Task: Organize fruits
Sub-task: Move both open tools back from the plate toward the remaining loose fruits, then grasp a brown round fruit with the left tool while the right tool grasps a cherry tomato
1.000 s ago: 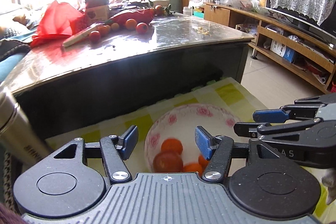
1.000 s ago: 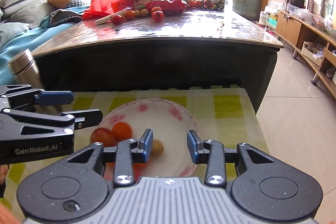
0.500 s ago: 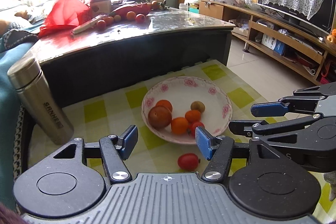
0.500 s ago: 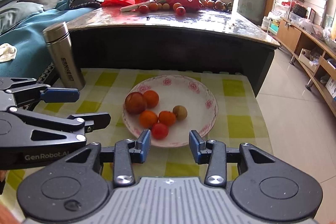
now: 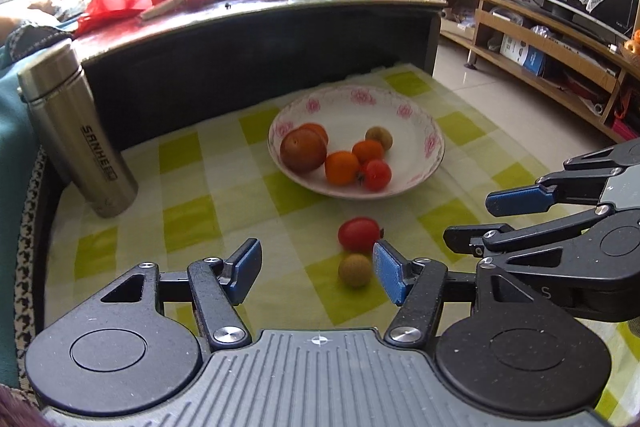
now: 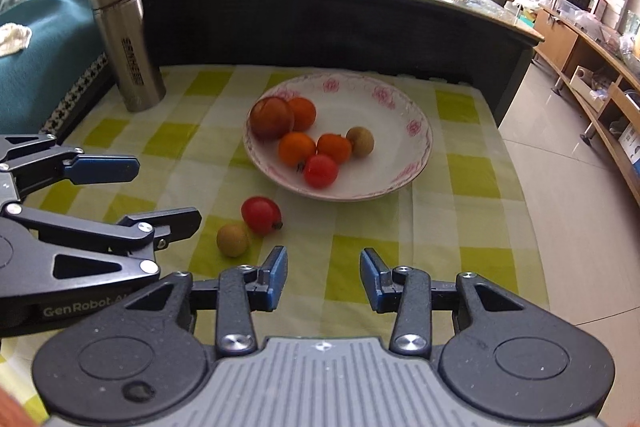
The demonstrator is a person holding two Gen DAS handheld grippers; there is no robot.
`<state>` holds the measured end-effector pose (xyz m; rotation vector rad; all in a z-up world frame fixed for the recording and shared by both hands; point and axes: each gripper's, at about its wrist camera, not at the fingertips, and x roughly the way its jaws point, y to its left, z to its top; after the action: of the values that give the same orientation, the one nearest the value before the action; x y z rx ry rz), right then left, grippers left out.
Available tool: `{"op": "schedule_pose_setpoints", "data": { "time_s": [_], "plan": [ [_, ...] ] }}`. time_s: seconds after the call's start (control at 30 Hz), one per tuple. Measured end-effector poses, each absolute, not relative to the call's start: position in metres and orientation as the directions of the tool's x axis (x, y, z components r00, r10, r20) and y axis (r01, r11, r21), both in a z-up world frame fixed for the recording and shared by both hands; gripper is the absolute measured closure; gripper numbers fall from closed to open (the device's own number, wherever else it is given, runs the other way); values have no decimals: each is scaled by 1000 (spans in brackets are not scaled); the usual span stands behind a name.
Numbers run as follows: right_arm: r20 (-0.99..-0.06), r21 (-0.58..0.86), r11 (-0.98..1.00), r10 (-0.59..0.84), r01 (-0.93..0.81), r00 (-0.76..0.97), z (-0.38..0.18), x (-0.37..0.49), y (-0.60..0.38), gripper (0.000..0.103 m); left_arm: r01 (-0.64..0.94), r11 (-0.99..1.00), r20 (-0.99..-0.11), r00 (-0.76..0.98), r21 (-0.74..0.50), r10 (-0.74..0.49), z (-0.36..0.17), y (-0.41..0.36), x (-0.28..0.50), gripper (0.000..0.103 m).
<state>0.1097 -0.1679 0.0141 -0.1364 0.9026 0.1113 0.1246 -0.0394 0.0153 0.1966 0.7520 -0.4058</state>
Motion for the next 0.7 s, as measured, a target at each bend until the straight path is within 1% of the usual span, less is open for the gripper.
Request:
{"op": "schedule_pose_setpoints", "data": {
  "time_s": [0.37, 0.47, 0.53, 0.7],
  "plan": [
    [-819, -86, 980, 32, -179, 572, -7, 116, -165, 58, 433, 900, -721, 640, 50, -267, -1, -41, 129, 34],
    [-827, -73, 981, 42, -182, 561, -11, 117, -165, 58, 439, 896, -722, 639, 60, -265, -3, -41, 128, 33],
    [-831, -73, 980, 42, -184, 554, -15, 118, -166, 58, 444, 893, -722, 639, 65, -265, -4, -42, 129, 30],
    [-846, -46, 986, 47, -160, 532, -21, 124, -178, 58, 462, 883, -724, 636, 81, -266, -11, -44, 133, 30]
  ]
}}
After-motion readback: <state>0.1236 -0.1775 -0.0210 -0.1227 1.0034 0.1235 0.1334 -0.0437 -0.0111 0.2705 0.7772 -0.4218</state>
